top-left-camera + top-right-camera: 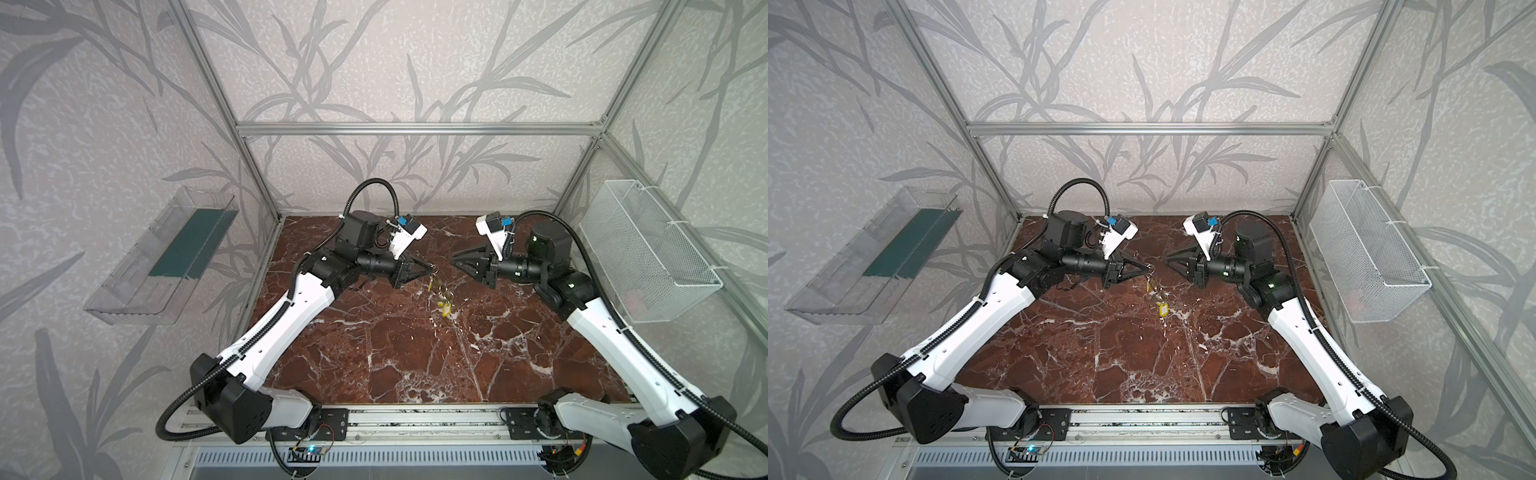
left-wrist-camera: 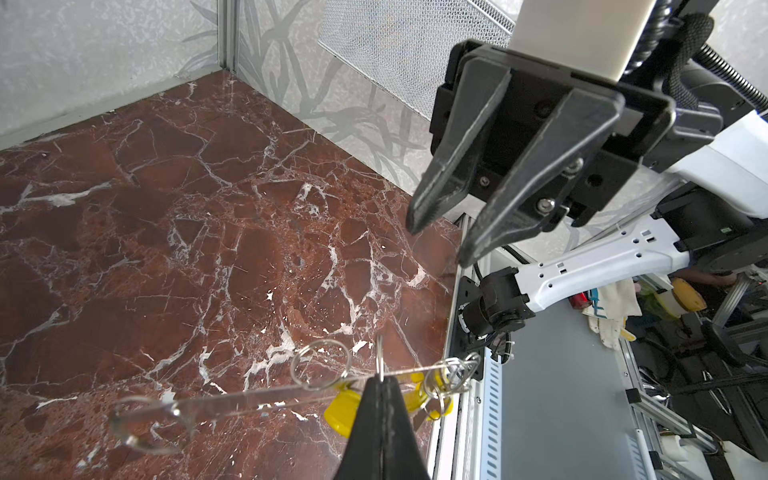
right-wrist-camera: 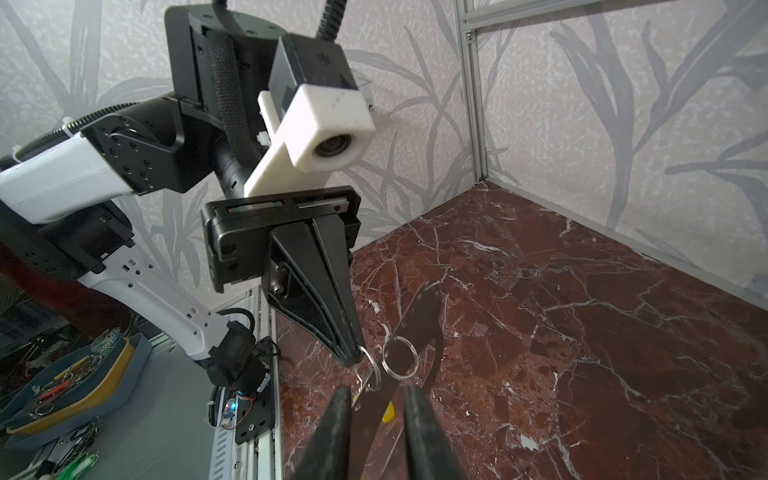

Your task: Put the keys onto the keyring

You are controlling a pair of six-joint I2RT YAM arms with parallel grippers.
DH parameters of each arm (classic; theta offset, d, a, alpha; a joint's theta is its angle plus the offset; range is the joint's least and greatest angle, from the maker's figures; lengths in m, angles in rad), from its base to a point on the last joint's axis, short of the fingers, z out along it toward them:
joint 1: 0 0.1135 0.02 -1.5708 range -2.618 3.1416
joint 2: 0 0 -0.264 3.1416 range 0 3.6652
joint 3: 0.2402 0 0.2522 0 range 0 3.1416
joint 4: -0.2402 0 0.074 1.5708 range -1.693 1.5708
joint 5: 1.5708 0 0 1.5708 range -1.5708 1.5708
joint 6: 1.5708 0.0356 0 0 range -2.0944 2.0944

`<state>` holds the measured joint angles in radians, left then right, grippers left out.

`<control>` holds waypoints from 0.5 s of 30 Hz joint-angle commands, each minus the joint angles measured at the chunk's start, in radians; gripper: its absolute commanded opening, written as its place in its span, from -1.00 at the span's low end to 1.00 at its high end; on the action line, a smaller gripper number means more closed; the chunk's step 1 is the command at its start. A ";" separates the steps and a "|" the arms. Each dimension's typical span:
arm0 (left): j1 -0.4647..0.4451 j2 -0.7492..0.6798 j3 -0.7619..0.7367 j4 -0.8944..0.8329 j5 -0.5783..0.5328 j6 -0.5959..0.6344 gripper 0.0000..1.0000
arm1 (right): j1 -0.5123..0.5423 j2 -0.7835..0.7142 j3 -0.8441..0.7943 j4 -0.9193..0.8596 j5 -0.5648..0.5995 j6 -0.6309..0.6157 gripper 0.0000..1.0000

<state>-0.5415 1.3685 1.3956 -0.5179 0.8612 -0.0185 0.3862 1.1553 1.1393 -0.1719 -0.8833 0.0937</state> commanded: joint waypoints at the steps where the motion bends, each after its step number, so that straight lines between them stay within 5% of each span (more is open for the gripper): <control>1: 0.000 -0.019 0.046 -0.047 0.008 0.073 -1.00 | 0.000 0.011 0.047 -0.076 -0.054 -0.062 -0.52; 15: -0.002 -0.025 0.044 -0.050 0.020 0.083 -1.00 | 0.022 0.073 0.107 -0.119 -0.080 -0.145 -0.51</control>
<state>-0.5415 1.3685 1.4055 -0.5690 0.8616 0.0341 0.4015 1.2243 1.2110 -0.2737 -0.9325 -0.0208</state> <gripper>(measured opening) 0.049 0.244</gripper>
